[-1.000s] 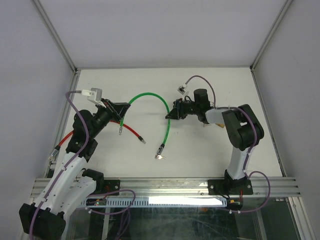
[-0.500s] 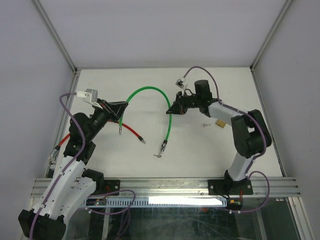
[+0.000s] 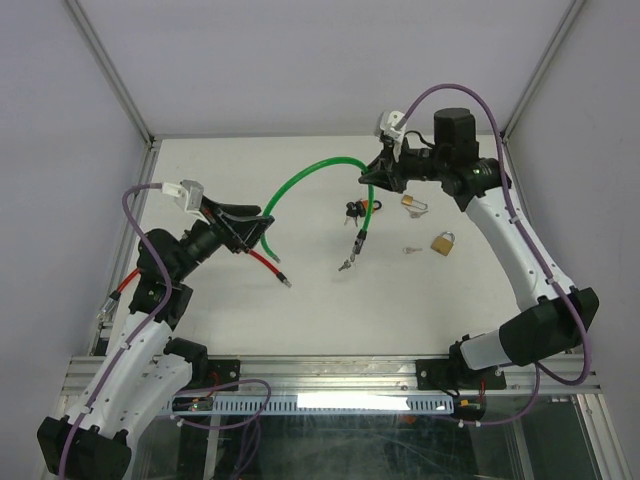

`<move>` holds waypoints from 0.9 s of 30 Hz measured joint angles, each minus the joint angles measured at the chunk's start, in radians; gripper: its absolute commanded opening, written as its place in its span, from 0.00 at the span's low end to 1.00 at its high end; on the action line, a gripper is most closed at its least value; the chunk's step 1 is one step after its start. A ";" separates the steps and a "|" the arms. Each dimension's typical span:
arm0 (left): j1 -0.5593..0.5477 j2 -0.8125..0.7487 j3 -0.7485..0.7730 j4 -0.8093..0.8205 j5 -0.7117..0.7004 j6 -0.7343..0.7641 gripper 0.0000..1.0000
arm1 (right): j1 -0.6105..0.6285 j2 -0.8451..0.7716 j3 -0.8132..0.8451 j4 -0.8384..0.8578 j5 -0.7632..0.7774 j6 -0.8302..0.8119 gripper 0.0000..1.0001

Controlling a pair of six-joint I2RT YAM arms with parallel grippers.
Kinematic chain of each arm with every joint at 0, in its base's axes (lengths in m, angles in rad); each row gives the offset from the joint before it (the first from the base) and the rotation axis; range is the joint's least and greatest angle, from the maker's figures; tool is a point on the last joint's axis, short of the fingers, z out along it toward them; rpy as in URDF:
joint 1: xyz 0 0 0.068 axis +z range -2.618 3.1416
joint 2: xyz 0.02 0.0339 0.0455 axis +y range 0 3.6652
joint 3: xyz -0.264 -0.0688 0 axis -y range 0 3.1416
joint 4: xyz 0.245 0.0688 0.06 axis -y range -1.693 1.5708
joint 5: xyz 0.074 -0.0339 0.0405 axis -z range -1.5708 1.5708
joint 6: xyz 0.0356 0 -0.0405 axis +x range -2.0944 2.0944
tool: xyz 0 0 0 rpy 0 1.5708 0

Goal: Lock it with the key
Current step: Pick up the lock from the center of the board.

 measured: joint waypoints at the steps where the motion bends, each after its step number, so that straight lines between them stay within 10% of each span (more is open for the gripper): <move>1: 0.000 -0.002 -0.002 0.005 0.011 0.000 0.63 | 0.002 -0.002 0.027 -0.037 0.006 -0.029 0.00; 13: 0.000 0.040 -0.003 0.159 0.170 -0.074 0.74 | 0.196 -0.004 0.292 -0.438 0.294 -0.402 0.00; 27: 0.000 0.079 0.011 0.331 0.236 -0.149 0.99 | 0.239 -0.005 0.370 -0.525 0.512 -0.473 0.00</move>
